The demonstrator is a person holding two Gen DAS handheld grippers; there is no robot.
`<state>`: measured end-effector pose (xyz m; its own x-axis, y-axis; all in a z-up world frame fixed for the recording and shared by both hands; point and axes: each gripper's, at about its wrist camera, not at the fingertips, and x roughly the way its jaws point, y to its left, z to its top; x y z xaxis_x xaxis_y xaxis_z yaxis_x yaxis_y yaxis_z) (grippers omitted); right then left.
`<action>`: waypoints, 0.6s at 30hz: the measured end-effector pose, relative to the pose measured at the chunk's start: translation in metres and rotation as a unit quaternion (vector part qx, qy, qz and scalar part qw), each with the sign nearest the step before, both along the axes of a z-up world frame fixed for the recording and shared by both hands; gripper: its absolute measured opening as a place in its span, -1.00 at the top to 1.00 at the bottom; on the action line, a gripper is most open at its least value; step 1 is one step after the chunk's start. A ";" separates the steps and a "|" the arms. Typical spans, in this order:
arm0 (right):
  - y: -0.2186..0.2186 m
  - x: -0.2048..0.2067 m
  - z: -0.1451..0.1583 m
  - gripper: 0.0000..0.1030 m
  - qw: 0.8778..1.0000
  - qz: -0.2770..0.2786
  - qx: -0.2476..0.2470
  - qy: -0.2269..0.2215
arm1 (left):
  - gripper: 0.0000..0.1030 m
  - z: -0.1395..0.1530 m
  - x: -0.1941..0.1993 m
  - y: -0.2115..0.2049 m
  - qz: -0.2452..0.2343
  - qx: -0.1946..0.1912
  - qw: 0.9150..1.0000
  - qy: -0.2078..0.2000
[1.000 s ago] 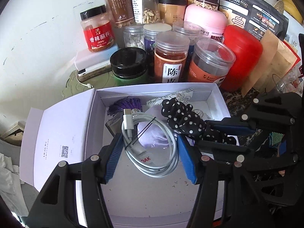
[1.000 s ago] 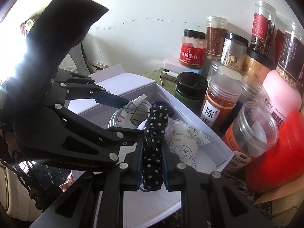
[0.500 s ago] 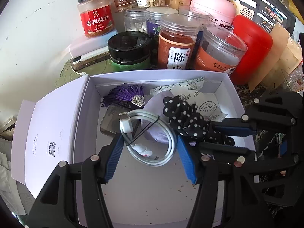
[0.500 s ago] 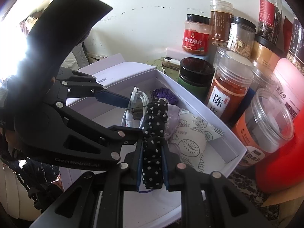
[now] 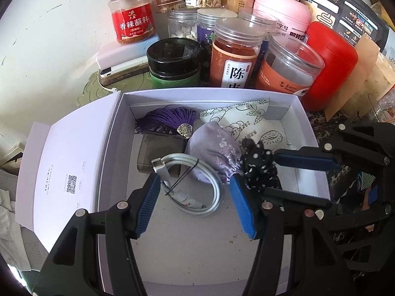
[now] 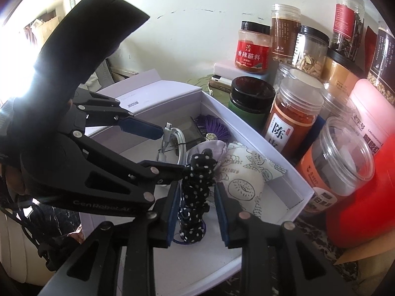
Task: Organize objects
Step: 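Lower the cloth and cable into the white box and open both grippers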
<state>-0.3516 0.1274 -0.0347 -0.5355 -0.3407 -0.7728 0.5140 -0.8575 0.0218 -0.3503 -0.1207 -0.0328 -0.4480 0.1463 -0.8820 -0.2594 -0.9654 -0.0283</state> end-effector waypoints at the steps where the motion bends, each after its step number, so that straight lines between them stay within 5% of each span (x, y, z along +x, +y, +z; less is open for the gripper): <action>1: 0.000 0.000 0.002 0.42 1.000 -0.001 0.002 0.001 | -0.10 0.003 0.001 0.000 0.000 -0.001 1.000 0.001; 5: 0.003 0.007 0.015 0.28 1.000 -0.004 0.003 0.013 | -0.11 0.015 0.003 0.000 0.004 0.001 1.000 0.002; 18: 0.011 0.035 0.068 0.27 0.998 -0.015 -0.004 0.057 | -0.11 0.071 0.024 -0.005 0.015 0.014 0.999 0.029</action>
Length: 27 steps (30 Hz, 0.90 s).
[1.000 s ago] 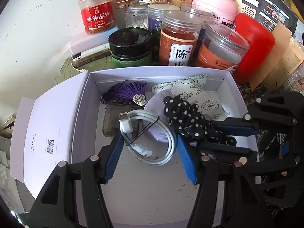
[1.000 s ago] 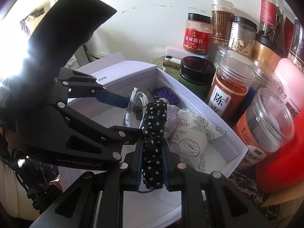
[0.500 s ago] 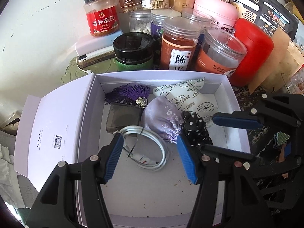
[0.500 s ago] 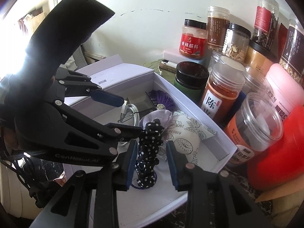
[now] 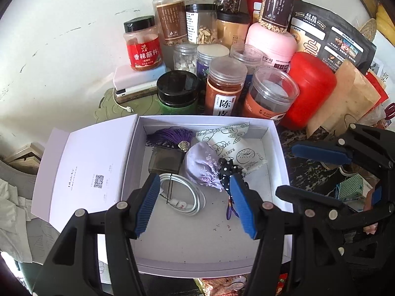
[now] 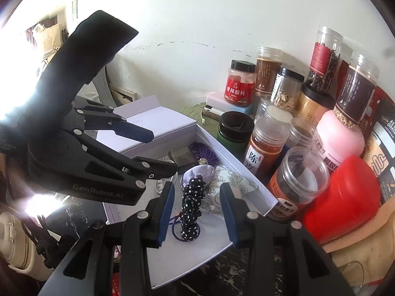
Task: Organize objects
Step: 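Lower the cloth and cable into the white box and open both grippers, then withdraw both grippers from the box back over the table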
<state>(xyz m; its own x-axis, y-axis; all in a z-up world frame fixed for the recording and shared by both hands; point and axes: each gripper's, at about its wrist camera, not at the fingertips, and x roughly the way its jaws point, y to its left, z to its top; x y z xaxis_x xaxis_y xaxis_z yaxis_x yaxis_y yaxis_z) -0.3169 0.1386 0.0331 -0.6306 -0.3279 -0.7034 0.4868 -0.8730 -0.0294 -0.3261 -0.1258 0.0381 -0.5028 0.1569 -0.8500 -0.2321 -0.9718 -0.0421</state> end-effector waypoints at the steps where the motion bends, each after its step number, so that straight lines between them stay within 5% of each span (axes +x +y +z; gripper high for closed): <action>1: 0.000 0.003 0.004 0.27 1.000 0.000 0.000 0.003 | -0.11 0.006 0.003 0.001 0.000 0.000 1.000 0.004; 27: 0.024 0.097 0.091 0.18 0.995 -0.036 -0.002 0.088 | -0.12 0.124 0.109 0.026 -0.008 0.008 0.996 0.089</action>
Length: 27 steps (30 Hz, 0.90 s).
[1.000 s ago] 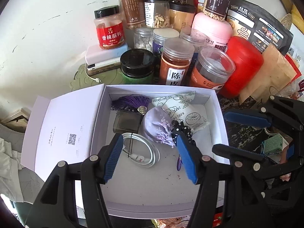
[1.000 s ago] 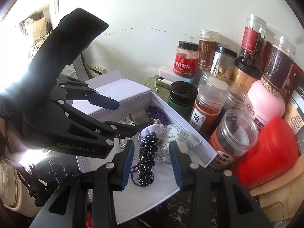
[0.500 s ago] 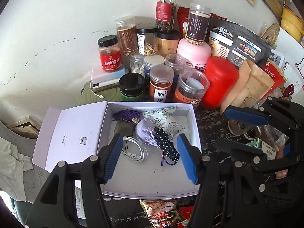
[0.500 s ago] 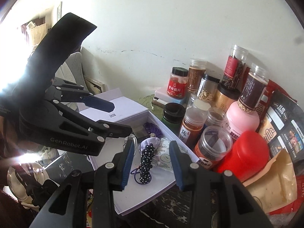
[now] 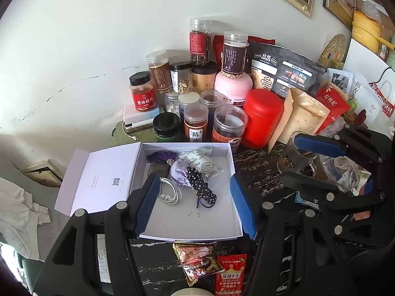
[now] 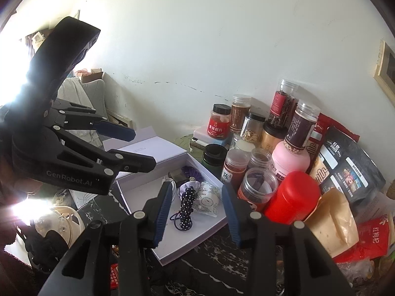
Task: Organize objects
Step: 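Withdraw both grippers from the box back over the table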
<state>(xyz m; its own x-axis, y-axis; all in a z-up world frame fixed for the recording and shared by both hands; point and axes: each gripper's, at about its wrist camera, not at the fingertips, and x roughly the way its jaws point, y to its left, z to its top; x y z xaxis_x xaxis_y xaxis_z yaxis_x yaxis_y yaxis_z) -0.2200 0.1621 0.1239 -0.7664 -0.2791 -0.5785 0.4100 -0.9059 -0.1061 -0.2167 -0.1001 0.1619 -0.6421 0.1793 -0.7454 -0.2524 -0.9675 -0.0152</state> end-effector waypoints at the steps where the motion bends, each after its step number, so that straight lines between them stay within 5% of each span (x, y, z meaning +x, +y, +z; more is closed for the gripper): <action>1: 0.000 0.004 0.002 0.18 1.000 0.000 0.000 0.002 | -0.13 0.004 0.007 0.001 0.000 -0.001 1.000 0.004; 15: 0.005 0.075 0.010 0.16 1.000 0.003 -0.001 0.018 | -0.25 0.033 0.093 0.020 -0.002 -0.007 0.999 0.037; 27: 0.008 0.128 -0.008 0.15 1.000 -0.003 0.009 0.004 | -0.31 0.017 0.150 0.035 -0.013 0.003 0.999 0.032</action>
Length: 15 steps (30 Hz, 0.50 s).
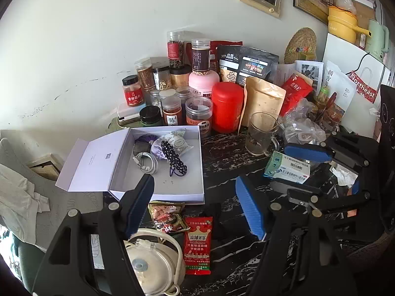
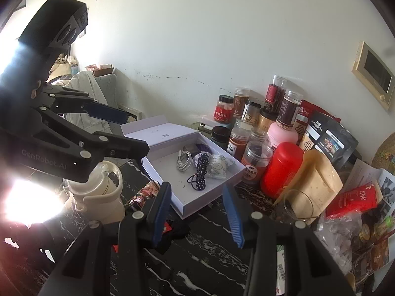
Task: Organize objects
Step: 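Withdraw both grippers from the box back over the table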
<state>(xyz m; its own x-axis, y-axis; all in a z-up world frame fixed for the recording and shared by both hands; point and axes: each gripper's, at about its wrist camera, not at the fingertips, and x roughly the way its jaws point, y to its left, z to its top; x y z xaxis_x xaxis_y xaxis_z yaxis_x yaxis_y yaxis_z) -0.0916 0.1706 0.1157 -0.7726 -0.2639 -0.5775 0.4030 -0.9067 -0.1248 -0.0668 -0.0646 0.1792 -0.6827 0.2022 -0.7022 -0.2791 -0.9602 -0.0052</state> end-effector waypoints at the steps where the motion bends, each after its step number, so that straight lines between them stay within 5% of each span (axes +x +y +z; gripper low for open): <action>1: 0.000 0.003 -0.002 0.15 1.000 0.000 0.001 -0.001 | -0.31 -0.003 0.004 0.001 0.001 0.000 1.000 0.000; 15: -0.001 0.039 -0.040 0.15 0.999 -0.010 0.013 -0.030 | -0.31 -0.039 0.051 0.000 0.037 -0.004 0.999 0.006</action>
